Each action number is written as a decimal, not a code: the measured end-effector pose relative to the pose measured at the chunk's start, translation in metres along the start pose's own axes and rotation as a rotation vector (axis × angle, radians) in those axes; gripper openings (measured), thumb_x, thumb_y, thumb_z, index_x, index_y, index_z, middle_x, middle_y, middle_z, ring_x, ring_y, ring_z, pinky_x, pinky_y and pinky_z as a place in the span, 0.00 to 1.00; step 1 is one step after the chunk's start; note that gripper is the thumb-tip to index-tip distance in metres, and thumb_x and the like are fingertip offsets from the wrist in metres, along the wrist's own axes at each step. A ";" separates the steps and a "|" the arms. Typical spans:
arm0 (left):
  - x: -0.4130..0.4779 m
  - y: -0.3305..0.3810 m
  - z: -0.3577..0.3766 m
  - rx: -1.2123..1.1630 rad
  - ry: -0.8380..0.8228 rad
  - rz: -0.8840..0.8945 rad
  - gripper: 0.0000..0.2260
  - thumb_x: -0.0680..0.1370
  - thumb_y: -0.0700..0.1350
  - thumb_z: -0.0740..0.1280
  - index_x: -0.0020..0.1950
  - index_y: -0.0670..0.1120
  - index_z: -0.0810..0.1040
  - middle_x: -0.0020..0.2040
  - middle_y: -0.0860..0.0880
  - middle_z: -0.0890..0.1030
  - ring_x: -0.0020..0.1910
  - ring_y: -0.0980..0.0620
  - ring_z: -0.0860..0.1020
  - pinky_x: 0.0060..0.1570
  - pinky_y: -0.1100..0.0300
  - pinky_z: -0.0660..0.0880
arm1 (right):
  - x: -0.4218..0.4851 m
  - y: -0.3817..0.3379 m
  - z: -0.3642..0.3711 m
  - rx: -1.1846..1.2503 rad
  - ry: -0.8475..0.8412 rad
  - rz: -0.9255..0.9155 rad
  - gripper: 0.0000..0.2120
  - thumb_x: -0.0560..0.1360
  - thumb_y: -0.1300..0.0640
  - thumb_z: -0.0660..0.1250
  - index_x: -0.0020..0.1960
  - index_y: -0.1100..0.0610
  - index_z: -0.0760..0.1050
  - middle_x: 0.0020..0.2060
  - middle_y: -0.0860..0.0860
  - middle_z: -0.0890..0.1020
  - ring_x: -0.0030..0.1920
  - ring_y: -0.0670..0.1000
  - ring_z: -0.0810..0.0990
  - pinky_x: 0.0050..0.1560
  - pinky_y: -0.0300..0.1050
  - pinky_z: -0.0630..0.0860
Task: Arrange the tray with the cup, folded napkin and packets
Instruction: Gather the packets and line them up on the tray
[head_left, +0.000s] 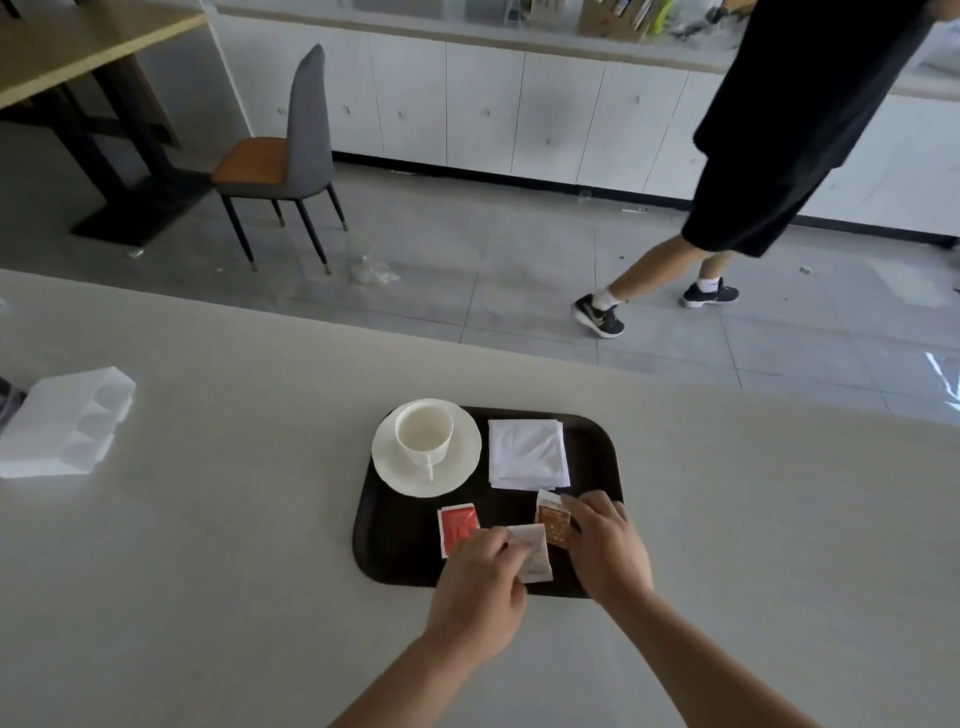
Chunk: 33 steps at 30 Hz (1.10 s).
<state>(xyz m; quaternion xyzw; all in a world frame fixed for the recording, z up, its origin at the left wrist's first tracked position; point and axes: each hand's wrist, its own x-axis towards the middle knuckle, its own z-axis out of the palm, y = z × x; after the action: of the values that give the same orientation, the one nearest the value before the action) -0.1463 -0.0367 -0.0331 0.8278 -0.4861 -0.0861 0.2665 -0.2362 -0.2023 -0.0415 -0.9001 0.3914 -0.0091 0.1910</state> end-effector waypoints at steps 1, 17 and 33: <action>0.001 0.004 0.005 0.021 -0.037 0.000 0.16 0.73 0.43 0.62 0.61 0.50 0.78 0.57 0.52 0.77 0.57 0.53 0.74 0.59 0.59 0.73 | 0.003 0.001 0.001 -0.051 -0.039 -0.017 0.21 0.78 0.54 0.64 0.71 0.47 0.69 0.61 0.46 0.72 0.59 0.52 0.71 0.41 0.46 0.75; 0.004 0.023 0.018 0.025 -0.060 -0.188 0.13 0.77 0.47 0.64 0.61 0.52 0.78 0.54 0.54 0.77 0.53 0.56 0.72 0.55 0.62 0.73 | 0.013 0.005 0.002 0.174 -0.082 -0.069 0.05 0.77 0.57 0.67 0.50 0.50 0.80 0.49 0.45 0.79 0.53 0.51 0.75 0.44 0.41 0.71; 0.024 0.043 0.023 0.091 -0.029 -0.329 0.15 0.72 0.55 0.71 0.54 0.50 0.77 0.48 0.50 0.74 0.48 0.52 0.73 0.48 0.60 0.73 | 0.006 0.011 0.009 0.304 -0.157 0.008 0.13 0.78 0.63 0.62 0.52 0.51 0.84 0.49 0.48 0.79 0.48 0.48 0.79 0.45 0.39 0.73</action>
<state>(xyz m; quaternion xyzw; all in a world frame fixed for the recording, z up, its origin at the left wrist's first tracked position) -0.1756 -0.0821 -0.0272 0.9061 -0.3514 -0.1182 0.2039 -0.2385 -0.2099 -0.0546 -0.8572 0.3728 0.0029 0.3552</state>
